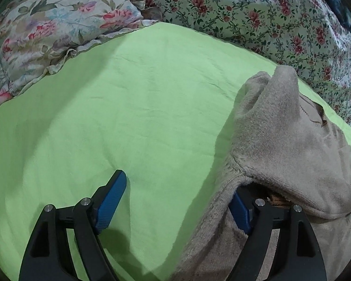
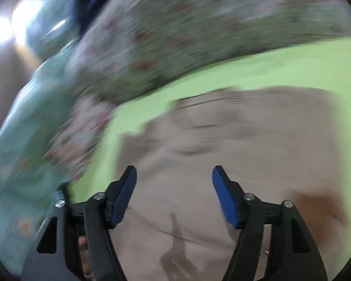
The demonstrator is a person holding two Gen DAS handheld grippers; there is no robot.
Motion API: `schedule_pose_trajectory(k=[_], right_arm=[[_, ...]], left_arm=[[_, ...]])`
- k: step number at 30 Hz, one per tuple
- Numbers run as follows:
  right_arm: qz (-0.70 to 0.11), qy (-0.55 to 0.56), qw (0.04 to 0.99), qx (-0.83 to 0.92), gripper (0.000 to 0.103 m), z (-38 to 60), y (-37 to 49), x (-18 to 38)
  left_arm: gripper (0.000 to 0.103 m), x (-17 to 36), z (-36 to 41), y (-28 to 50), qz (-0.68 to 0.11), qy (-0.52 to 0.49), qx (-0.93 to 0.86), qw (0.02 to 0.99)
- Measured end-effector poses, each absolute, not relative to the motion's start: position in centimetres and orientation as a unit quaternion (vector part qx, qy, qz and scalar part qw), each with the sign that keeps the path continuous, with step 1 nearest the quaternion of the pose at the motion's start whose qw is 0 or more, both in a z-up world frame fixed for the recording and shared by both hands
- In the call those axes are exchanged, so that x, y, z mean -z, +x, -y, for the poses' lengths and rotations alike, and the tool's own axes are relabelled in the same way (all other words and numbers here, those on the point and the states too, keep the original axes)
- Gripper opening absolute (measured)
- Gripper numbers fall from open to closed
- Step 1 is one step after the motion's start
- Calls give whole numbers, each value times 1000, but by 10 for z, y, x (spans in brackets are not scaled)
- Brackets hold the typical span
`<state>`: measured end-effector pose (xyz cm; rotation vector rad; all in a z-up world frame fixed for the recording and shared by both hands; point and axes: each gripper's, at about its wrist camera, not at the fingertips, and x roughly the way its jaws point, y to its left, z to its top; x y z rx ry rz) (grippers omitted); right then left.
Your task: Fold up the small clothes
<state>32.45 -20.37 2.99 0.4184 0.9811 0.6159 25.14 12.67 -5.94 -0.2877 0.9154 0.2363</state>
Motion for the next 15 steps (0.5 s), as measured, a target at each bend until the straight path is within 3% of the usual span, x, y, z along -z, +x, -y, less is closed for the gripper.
schedule_pose_trajectory(k=[4,6,10,15], right_arm=[[-504,190,771,-340,79,129,395,-12],[-546,196,724,-374,89,100,427,12],[-657,160,613,-408,92,43,449,66],[-618,216,570,-496,92,-10,457,71]], left_arm=[[84,60,-127,250,-438,-141,-110,881],[85,60,-126,250,-437,-141,-108,882],[86,60,-129,249,-429,-152,-101,885],[86,60,-134,246,-412,-175,-94,889]])
